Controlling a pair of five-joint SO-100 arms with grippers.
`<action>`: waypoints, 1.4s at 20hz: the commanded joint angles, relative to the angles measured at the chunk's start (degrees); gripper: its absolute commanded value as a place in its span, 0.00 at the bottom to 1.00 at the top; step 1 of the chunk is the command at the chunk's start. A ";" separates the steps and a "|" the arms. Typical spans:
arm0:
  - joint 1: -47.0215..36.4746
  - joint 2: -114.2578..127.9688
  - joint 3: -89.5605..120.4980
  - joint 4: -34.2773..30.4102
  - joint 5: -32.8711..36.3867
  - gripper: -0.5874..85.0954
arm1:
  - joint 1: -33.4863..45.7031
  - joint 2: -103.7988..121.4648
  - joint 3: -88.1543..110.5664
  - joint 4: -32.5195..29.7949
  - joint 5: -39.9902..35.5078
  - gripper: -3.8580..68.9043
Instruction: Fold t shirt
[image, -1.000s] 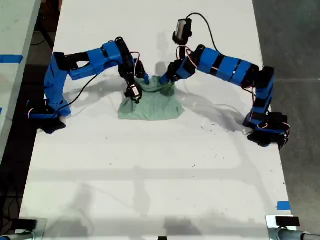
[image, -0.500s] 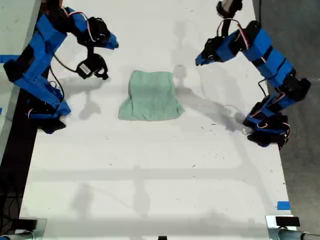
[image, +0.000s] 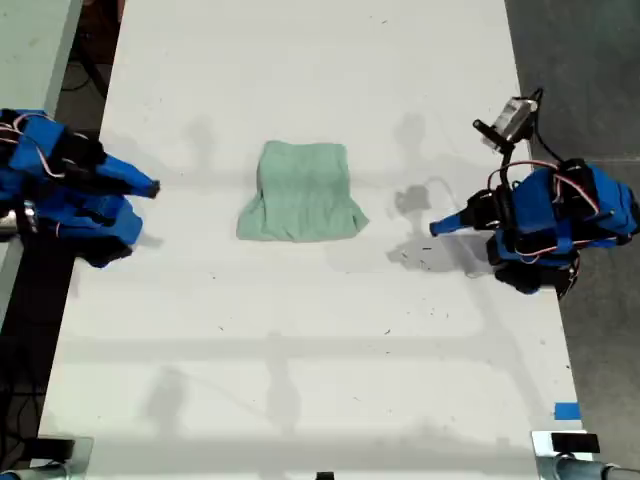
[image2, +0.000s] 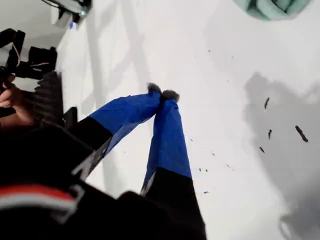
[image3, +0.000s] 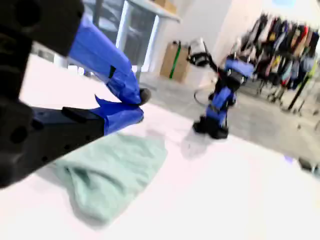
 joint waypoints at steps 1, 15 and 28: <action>5.71 2.11 16.08 -8.17 -4.04 0.01 | -1.85 17.49 14.15 1.58 4.22 0.06; 5.89 14.15 39.37 -13.80 8.44 0.06 | 2.64 16.87 36.12 -2.02 -4.75 0.10; 4.75 14.15 39.29 -14.15 10.90 0.11 | 2.64 16.87 36.74 -2.81 -3.08 0.11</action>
